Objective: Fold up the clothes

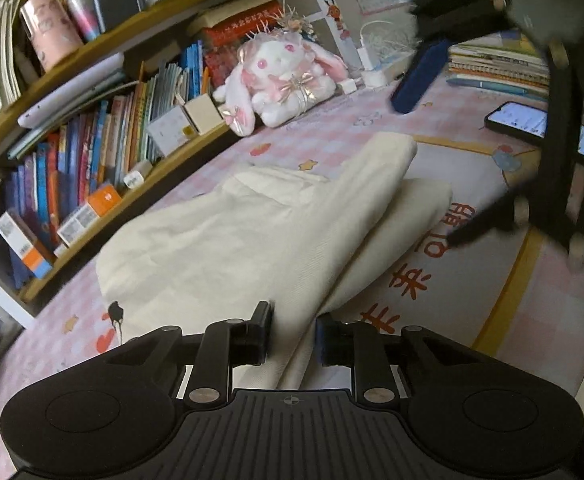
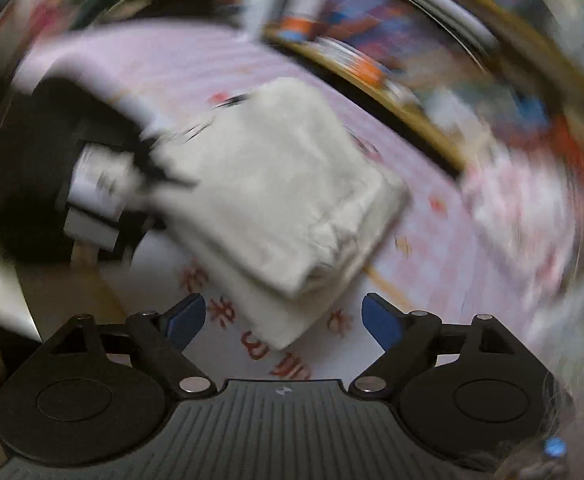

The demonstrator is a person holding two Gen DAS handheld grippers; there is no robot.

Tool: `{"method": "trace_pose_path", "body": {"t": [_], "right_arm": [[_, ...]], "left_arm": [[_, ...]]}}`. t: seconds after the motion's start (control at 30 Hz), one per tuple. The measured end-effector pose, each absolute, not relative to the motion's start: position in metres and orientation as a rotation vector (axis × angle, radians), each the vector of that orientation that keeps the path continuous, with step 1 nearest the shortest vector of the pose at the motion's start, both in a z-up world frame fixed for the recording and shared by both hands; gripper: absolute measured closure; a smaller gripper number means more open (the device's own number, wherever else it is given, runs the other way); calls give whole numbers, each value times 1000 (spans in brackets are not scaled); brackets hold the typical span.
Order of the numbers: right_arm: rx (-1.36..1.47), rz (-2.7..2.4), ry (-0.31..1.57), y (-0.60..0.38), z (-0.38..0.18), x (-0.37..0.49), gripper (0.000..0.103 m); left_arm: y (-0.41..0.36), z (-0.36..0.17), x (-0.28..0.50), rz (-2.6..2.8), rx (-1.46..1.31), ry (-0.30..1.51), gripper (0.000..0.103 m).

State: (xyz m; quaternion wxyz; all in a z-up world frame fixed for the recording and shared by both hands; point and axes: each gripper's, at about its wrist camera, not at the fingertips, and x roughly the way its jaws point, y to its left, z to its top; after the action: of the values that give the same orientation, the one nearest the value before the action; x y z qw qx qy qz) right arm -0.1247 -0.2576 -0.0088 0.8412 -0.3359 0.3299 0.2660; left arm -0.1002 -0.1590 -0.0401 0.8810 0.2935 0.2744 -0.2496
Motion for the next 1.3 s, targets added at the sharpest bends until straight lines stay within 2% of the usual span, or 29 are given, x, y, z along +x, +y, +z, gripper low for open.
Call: {"method": "trace_pose_path", "body": {"t": [0.13,0.23,0.3,0.33,0.37,0.4,0.43,0.47,0.53,0.77,1.03,1.1,1.13,1.17,1.23,1.3], "right_arm": [[-1046,616,522,-231,-39,-140,17],[-1179,655,433,-220,-54,-143,17],[-1230,684,430,-218,-62,-140,21],[-1253,698,434,-218,-66,-139,28],[-1276,709,438,-218,-69,-137,46],[-1297,707,443,-218,-71,-135,57],[-1316,704,449,-218,-74,-132,75],[-1318,700,458,-219,-74,-128,86],[-1275,709,472,-222,-65,-124,91],[-1228,682,456,-219,-47,-123,92],[-1209,688,488,-223,-52,-118,92],[-1211,690,500,-224,-55,-118,90],[-1210,687,505,-224,-57,-119,85],[-1205,683,511,-226,-60,-120,81],[-1174,682,539,-230,-65,-121,82],[-1143,686,563,-234,-69,-123,88]], "left_arm": [[-159,-40,-99,-529,606,580,81],[-158,-40,-99,-532,601,582,80],[-158,-40,-100,-533,600,583,80],[-158,-41,-100,-533,602,583,78],[-158,-41,-101,-532,606,582,76],[-158,-42,-102,-533,611,580,76],[-159,-43,-104,-534,617,577,76],[-159,-43,-106,-532,630,572,76],[-159,-46,-110,-525,668,558,74],[-149,-63,-124,-439,858,540,71],[-132,-67,-123,-378,893,536,69],[-133,-69,-125,-378,892,531,76],[-134,-70,-126,-380,893,530,84],[-135,-71,-127,-387,896,533,88],[-136,-73,-129,-399,902,537,95],[-136,-70,-131,-411,905,539,97]]}}
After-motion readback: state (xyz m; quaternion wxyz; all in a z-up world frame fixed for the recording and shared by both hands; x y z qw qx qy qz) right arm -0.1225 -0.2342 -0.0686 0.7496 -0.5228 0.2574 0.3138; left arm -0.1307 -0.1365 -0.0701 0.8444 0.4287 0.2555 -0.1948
